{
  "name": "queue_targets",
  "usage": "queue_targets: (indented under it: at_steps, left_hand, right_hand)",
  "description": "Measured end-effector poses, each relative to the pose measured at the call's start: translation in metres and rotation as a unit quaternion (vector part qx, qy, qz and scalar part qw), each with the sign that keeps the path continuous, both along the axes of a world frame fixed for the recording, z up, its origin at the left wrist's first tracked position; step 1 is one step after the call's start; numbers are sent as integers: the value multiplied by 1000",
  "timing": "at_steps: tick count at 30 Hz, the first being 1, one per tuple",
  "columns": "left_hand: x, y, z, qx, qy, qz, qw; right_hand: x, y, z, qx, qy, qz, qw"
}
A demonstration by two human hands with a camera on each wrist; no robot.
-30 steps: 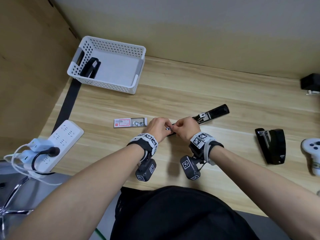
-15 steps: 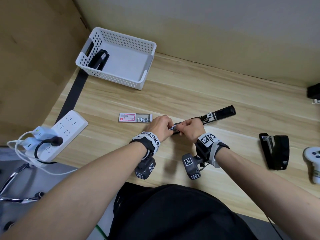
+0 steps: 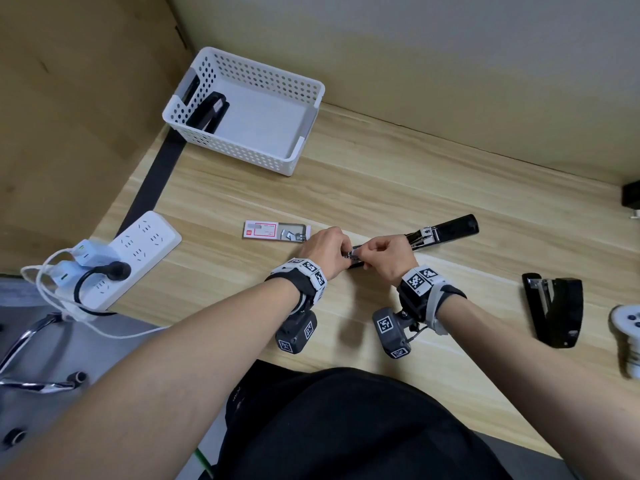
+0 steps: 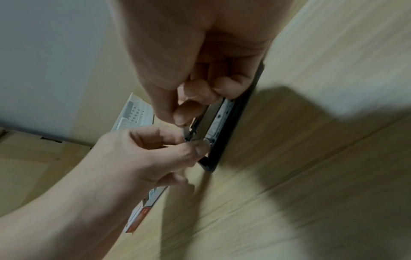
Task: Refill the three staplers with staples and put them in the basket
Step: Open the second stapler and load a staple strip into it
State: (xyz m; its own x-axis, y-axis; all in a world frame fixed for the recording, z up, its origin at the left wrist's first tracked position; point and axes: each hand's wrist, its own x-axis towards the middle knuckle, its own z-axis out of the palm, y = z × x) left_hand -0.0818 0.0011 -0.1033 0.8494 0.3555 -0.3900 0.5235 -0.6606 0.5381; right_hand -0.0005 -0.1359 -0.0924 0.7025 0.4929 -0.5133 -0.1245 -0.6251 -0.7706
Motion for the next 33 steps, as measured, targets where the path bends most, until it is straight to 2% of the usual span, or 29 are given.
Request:
queue_targets:
  at_steps: [3,10,15,18,21,23,25,27,30,33]
  left_hand:
    - [0,0,0,-4,5,5,1000]
    - [1,1,-1,2,10,-1,1000]
    - [2,2,-1,-3,9,-8,1000]
    - [1,3,0,-4,7,-13,1000]
    - [2,3,1,1,5,-18,1000]
    - [1,3,2,5,-1,-21,1000]
    - [1,3,3,20,-6,-24,999]
    - [-1,2,6,34,-7,-32,999]
    - [-5,-1,9,37,-18,-53,998]
    - [-13,-1,10,43,-15,-69,997]
  right_hand:
    - [-2,-2,2,14,0,16,1000]
    - [4,-2,-3,-25,-30,62,997]
    - [6,0,-6,-101,-112,107,983]
    - [3,3,0,-131,-178,93,971]
    - [1,1,3,-87,-183,69,977]
    - [0,-6,6,-40,-159,85,983]
    - [1,-19,10,-39,-146,117,982]
    - [5,-34,16,-75,-144,138,977]
    - [19,-60,20,-197,-131,146,961]
    - [36,-83,13,-288,-115,115,944]
